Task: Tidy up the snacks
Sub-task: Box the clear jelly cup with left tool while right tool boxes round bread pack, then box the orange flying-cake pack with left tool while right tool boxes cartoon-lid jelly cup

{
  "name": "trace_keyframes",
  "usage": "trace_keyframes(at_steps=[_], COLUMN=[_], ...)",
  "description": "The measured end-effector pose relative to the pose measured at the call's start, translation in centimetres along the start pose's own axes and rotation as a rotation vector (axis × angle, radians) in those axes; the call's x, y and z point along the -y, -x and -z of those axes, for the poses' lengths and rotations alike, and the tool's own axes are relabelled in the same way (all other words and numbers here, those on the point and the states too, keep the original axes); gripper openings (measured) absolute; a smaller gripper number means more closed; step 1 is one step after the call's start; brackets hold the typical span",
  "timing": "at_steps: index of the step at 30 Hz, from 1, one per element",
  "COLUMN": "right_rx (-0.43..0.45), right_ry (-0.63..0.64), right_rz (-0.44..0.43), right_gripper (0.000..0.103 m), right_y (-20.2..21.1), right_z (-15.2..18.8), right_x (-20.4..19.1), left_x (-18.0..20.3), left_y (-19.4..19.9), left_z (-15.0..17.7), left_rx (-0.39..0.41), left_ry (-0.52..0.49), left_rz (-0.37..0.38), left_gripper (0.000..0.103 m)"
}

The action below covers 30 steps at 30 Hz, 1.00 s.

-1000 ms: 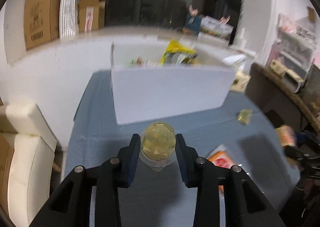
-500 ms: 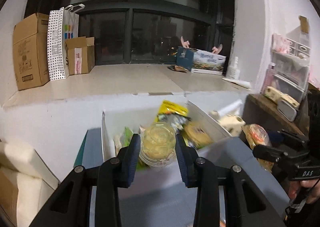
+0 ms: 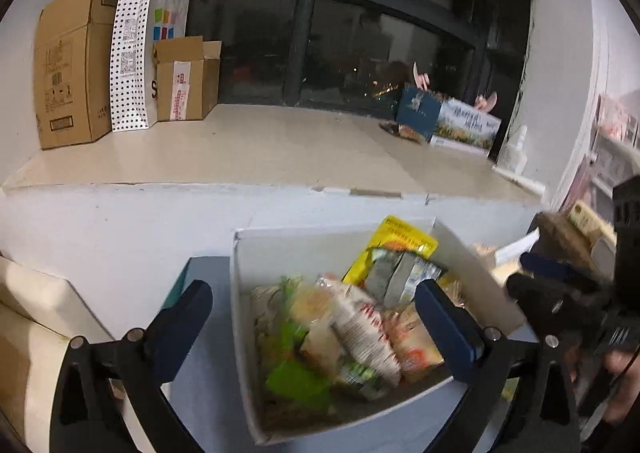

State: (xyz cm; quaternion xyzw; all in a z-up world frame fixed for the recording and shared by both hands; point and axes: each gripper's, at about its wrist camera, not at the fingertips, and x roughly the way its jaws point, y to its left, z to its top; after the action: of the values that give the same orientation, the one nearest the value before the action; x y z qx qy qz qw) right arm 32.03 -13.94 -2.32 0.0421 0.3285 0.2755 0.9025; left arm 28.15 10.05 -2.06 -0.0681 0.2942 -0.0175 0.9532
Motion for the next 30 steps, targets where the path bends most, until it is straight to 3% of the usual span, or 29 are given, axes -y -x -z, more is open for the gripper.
trace_keyframes(at_steps=[7, 14, 20, 24, 30], right_rx=[0.061, 0.149, 0.202, 0.153, 0.084], right_ry=[0.010, 0.108, 0.151, 0.150, 0.061], right_rz=[0.020, -0.014, -0.006, -0.014, 0.061], right_gripper=[0.103, 0.103, 0.103, 0.103, 0.103], right_y=[3.4, 9.9, 16.3, 18.6, 20.3], right_z=[0.8, 3.8, 10.2, 15.2, 21.5], right_x=[-0.1, -1.8, -1.5, -0.4, 1.9], left_x=[1.5, 4.2, 6.0, 7.9, 9.5], left_y=[2.7, 8.5, 13.8, 16.2, 18.2], left_z=[1.6, 4.8, 9.5, 13.8, 18.5], left_rx=[0.006, 0.064, 0.104, 0.084, 0.029], left_ry=[-0.074, -0.132, -0.089, -0.087, -0.016], left_rz=[0.002, 0.040, 0.094, 0.101, 0.139], left_gripper=[0.103, 0.103, 0.103, 0.103, 0.103])
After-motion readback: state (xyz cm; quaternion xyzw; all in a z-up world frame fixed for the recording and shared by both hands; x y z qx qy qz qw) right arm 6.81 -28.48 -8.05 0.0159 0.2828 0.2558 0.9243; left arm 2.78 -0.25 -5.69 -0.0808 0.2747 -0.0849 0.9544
